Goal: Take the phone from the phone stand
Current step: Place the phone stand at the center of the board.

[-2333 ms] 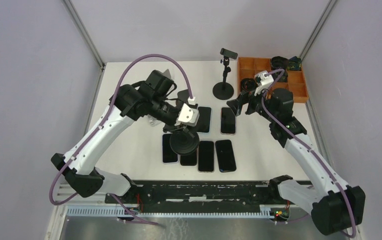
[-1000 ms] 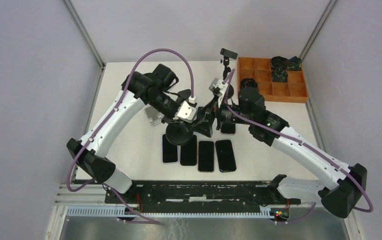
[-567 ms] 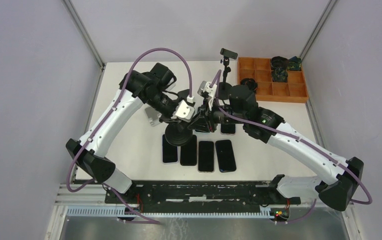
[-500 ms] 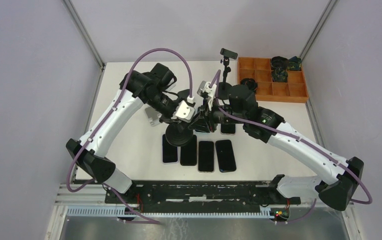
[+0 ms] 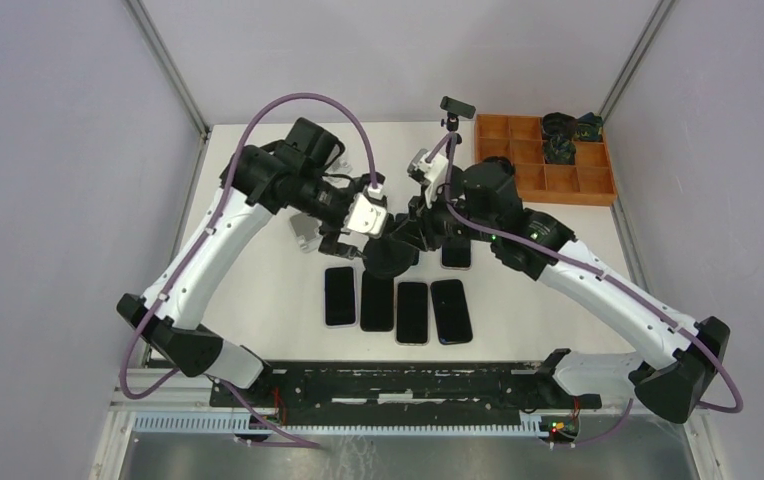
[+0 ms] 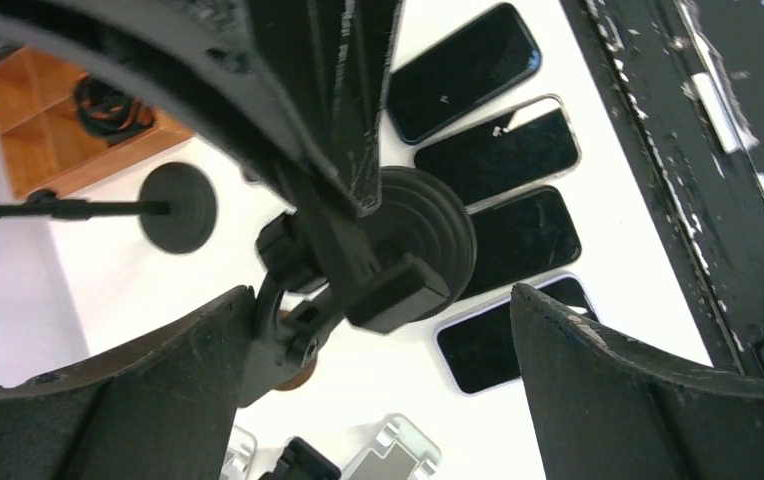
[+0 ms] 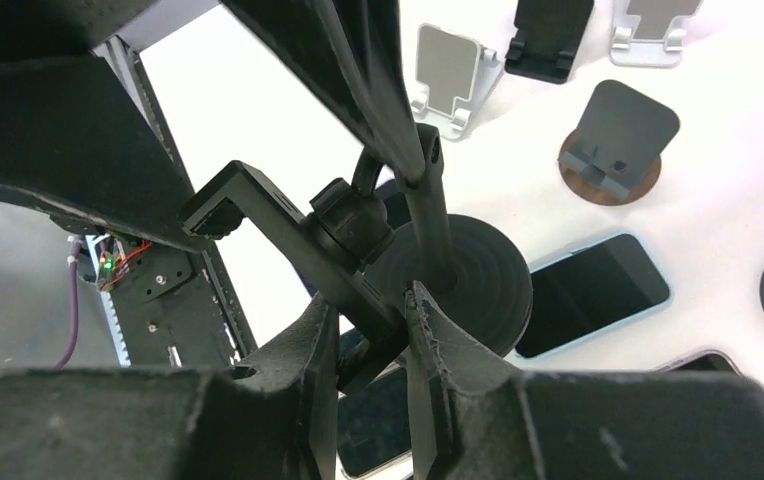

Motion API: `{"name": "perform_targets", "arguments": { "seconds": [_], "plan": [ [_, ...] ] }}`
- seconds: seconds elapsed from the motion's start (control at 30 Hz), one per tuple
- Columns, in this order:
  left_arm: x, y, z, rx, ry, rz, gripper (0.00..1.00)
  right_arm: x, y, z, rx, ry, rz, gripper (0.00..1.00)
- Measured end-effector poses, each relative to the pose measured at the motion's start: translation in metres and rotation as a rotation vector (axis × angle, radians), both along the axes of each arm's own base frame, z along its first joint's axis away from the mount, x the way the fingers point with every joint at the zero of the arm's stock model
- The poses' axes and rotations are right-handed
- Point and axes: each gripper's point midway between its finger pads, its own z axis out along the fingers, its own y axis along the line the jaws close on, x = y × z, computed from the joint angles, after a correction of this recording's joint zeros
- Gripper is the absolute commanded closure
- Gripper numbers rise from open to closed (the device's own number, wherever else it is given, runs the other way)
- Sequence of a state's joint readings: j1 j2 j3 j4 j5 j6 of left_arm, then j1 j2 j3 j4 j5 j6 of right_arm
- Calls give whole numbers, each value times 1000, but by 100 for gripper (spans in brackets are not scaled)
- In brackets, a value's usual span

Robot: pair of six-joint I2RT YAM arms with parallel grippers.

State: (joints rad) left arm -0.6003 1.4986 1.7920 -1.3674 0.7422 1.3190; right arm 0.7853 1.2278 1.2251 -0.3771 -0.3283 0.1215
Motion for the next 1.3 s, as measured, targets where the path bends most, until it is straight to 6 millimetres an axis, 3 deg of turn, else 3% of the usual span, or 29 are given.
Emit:
{"name": "perform_targets", "arguments": {
  "seconds": [0.2, 0.37, 0.5, 0.67, 0.83, 1.03, 1.3],
  "plan": [
    [23, 23, 24, -68, 5, 197, 0, 23, -17, 6, 8, -3, -84, 100],
    [61, 63, 40, -130, 63, 497, 0, 64, -52, 15, 25, -11, -243, 100],
    [86, 86, 48, -153, 85, 728, 0, 98, -68, 26, 56, -30, -346, 100],
    [106, 100, 43, -190, 140, 964, 0, 135, -59, 25, 75, -59, -390, 100],
    [118, 114, 21, -168, 210, 1153, 0, 169, -52, -4, 35, -49, -442, 100],
    [128, 127, 19, -181, 221, 1293, 0, 192, -55, -16, 8, -84, -505, 100],
    [131, 124, 20, -230, 280, 1347, 0, 216, -54, -19, 30, -138, -561, 100]
  ]
}}
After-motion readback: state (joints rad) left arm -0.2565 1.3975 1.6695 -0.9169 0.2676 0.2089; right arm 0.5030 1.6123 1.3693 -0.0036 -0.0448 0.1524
